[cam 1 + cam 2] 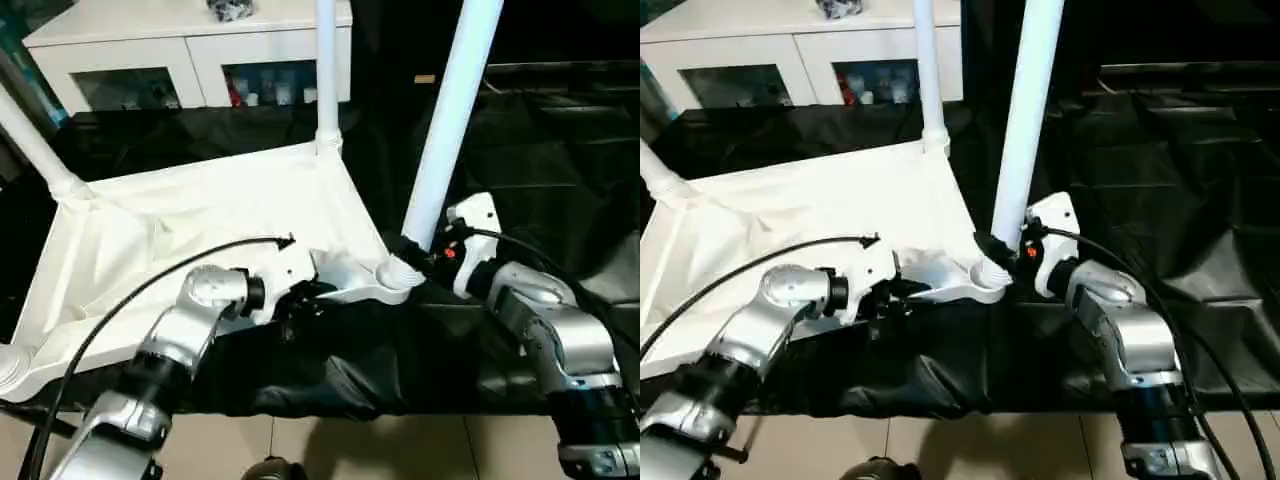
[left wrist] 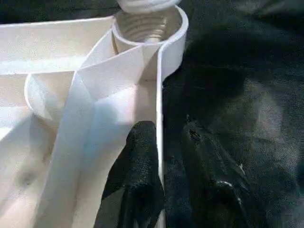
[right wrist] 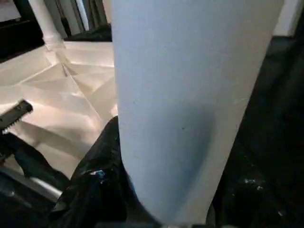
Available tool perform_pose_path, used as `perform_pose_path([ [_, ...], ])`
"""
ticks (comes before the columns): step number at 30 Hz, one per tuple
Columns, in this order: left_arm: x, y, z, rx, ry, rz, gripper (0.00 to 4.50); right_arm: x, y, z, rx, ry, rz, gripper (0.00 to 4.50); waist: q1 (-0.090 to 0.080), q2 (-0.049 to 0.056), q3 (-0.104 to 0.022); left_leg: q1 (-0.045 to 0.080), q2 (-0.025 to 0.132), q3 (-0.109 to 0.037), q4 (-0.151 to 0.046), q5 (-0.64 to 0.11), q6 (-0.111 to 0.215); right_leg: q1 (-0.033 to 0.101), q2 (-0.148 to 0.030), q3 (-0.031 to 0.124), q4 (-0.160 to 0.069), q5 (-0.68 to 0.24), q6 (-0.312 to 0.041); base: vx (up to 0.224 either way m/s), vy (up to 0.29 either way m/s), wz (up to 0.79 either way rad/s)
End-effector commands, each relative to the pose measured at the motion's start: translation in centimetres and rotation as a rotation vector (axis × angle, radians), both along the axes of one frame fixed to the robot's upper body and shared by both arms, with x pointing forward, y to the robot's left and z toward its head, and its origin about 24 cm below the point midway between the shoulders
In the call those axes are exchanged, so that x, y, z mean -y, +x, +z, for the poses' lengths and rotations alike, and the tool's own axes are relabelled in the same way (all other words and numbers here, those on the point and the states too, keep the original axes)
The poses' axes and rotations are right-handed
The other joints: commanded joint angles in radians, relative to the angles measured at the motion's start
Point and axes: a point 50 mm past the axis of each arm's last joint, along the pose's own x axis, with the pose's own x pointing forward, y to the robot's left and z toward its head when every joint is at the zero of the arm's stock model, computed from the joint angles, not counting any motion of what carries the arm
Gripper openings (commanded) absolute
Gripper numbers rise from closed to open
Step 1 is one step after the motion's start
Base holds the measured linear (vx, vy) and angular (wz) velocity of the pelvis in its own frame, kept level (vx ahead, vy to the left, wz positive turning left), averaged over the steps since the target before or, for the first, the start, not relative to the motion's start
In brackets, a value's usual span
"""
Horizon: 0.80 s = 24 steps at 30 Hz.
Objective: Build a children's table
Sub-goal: Insert table leg to table base
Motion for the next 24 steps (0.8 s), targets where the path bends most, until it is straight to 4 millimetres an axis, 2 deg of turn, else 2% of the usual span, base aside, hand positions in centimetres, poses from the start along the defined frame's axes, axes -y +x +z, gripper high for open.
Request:
perform_pose_path([
  [1, -0.5, 0.2, -0.1, -0.004, 0.017, -0.005, 0.87, -0.5, 0.3, 0.4, 0.021, 0.013, 0.017, 1.90, 0.004, -0.023, -0.074, 0.035, 0.099, -0.044, -0.065, -0.067, 0.104, 0.035, -0.093, 0.042, -0.063, 0.105, -0.285, 0.000, 0.000, 0.00],
  [4, -0.7, 0.4, -0.2, -0.009, 0.028, -0.013, 0.65, -0.5, 0.6, 0.3, 0.022, 0.018, 0.014, 1.90, 0.005, -0.026, -0.077, 0.034, 0.098, -0.043, -0.061, -0.048, 0.111, 0.036, -0.095, 0.042, -0.059, 0.141, -0.290, 0.000, 0.000, 0.00],
  [5, -0.8, 0.5, -0.2, -0.011, 0.031, -0.016, 0.42, -0.6, 0.7, 0.3, 0.028, 0.017, 0.017, 1.90, 0.007, -0.025, -0.079, 0.033, 0.097, -0.043, -0.058, -0.040, 0.115, 0.036, -0.095, 0.041, -0.057, 0.151, -0.291, 0.000, 0.000, 0.00],
  [6, -0.8, 0.6, -0.3, -0.016, 0.035, -0.019, 0.30, -0.7, 0.8, 0.3, 0.033, 0.015, 0.018, 1.90, 0.006, -0.029, -0.078, 0.033, 0.098, -0.042, -0.059, -0.041, 0.116, 0.036, -0.095, 0.041, -0.058, 0.153, -0.292, 0.000, 0.000, 0.00],
  [8, -0.9, 0.6, -0.3, -0.025, 0.039, -0.026, 0.18, -1.1, 0.9, 0.2, 0.058, 0.027, 0.033, 1.90, 0.007, -0.026, -0.078, 0.034, 0.097, -0.041, -0.058, -0.048, 0.115, 0.034, -0.096, 0.040, -0.058, 0.139, -0.295, 0.000, 0.000, 0.00],
  [10, -1.0, 0.7, -0.3, -0.029, 0.038, -0.026, 0.03, -1.3, 1.0, 0.2, 0.064, 0.029, 0.036, 1.90, 0.007, -0.029, -0.079, 0.033, 0.099, -0.043, -0.058, -0.036, 0.121, 0.036, -0.096, 0.040, -0.054, 0.156, -0.296, 0.000, 0.000, 0.00],
  [12, -1.0, 0.7, -0.3, -0.037, 0.029, -0.032, 0.00, -1.4, 1.1, 0.0, 0.081, 0.010, 0.042, 1.90, 0.007, -0.028, -0.079, 0.034, 0.098, -0.041, -0.057, -0.031, 0.126, 0.035, -0.095, 0.039, -0.055, 0.158, -0.297, 0.000, 0.000, 0.00],
  [13, -1.0, 0.7, -0.4, -0.036, 0.030, -0.034, 0.00, -1.6, 1.1, -0.1, 0.072, 0.014, 0.063, 1.90, 0.006, -0.032, -0.078, 0.033, 0.099, -0.041, -0.057, -0.032, 0.127, 0.035, -0.096, 0.040, -0.055, 0.157, -0.297, 0.000, 0.000, 0.00],
  [14, -1.0, 0.7, -0.4, -0.036, 0.031, -0.036, 0.00, -1.7, 1.1, -0.2, 0.063, 0.018, 0.079, 1.90, 0.008, -0.029, -0.079, 0.032, 0.099, -0.042, -0.056, -0.031, 0.133, 0.037, -0.097, 0.039, -0.055, 0.154, -0.297, 0.000, 0.000, 0.00],
  [16, -1.2, 0.5, -0.6, -0.035, 0.053, -0.051, 0.00, -1.9, 1.1, -0.6, 0.021, 0.053, 0.111, 1.90, 0.008, -0.033, -0.078, 0.031, 0.099, -0.041, -0.056, -0.038, 0.136, 0.037, -0.096, 0.039, -0.056, 0.141, -0.298, 0.000, 0.000, 0.00],
  [18, -1.2, 0.5, -0.7, -0.035, 0.055, -0.054, 0.00, -2.0, 1.0, -1.0, -0.011, 0.067, 0.137, 1.90, 0.009, -0.031, -0.079, 0.032, 0.101, -0.041, -0.056, -0.044, 0.134, 0.036, -0.096, 0.039, -0.055, 0.127, -0.299, 0.000, 0.000, 0.00],
  [22, -1.2, 0.4, -0.6, -0.025, 0.060, -0.058, 0.00, -2.0, 0.8, -2.1, -0.064, 0.039, 0.180, 1.90, 0.012, -0.035, -0.079, 0.033, 0.101, -0.040, -0.057, -0.043, 0.132, 0.034, -0.095, 0.038, -0.054, 0.122, -0.302, 0.000, 0.000, 0.00],
  [24, -1.3, 0.4, -0.6, -0.023, 0.056, -0.060, 0.00, -1.9, 0.8, -2.4, -0.070, 0.018, 0.188, 1.90, 0.012, -0.033, -0.079, 0.034, 0.103, -0.041, -0.058, -0.046, 0.126, 0.033, -0.095, 0.038, -0.055, 0.124, -0.298, 0.000, 0.000, 0.00],
])
